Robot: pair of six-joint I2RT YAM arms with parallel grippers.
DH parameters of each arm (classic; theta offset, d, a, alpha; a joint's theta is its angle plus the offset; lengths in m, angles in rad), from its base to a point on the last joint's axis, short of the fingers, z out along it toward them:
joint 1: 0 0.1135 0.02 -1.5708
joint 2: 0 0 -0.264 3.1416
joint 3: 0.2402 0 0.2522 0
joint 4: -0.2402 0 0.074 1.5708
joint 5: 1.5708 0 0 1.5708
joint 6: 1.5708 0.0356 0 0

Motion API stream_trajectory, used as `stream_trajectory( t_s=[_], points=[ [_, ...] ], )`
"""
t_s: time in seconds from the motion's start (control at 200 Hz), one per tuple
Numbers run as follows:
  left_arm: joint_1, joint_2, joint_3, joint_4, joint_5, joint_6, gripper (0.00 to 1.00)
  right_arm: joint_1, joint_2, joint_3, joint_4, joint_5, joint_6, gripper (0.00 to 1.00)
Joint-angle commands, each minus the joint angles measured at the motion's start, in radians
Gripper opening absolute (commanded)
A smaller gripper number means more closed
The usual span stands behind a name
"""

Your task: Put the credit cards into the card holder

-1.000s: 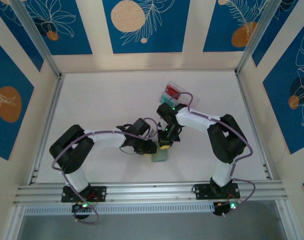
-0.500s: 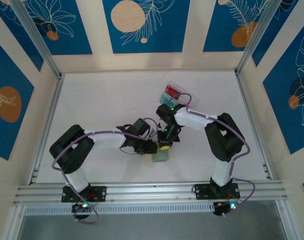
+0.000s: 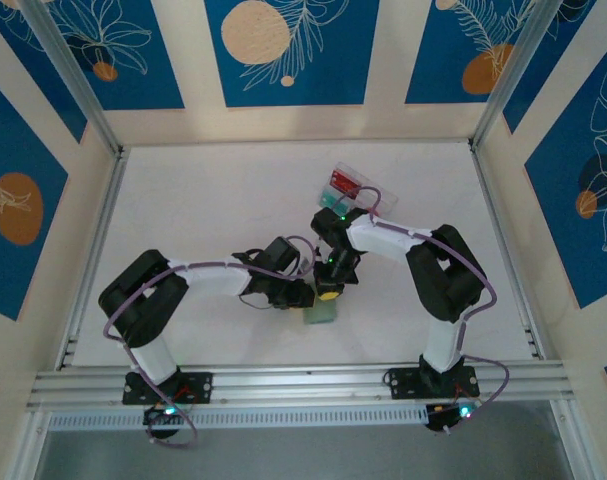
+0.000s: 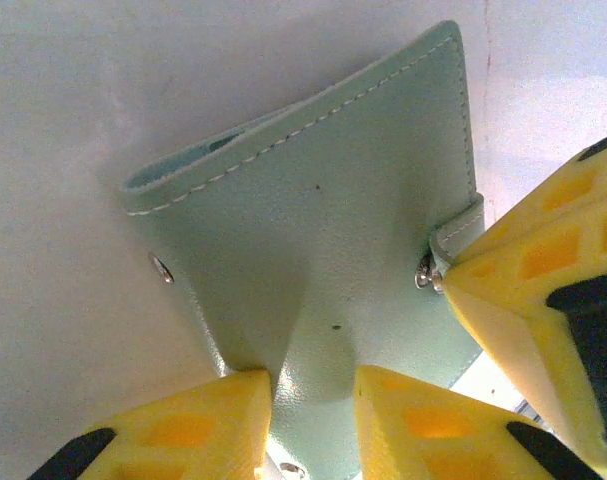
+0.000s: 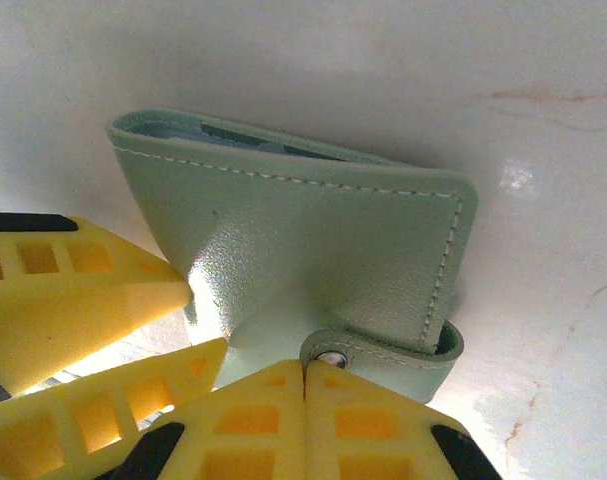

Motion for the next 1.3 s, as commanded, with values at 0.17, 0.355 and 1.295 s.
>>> stream_trajectory(
  t_s=[0.17, 0.355, 1.295],
  points=[
    [-0.016, 0.015, -0.020, 0.013, 0.011, -0.012, 0.29, 0.010, 0.041, -0.031, 0.014, 0.008, 0.031, 0.00],
    [-0.017, 0.017, -0.014, 0.007, 0.011, -0.010, 0.29, 0.011, 0.035, -0.060, 0.034, 0.012, 0.044, 0.00],
    [0.186, -0.343, 0.029, -0.317, -0.100, 0.125, 0.39, 0.049, -0.091, 0.134, 0.019, 0.023, 0.096, 0.34]
  ],
)
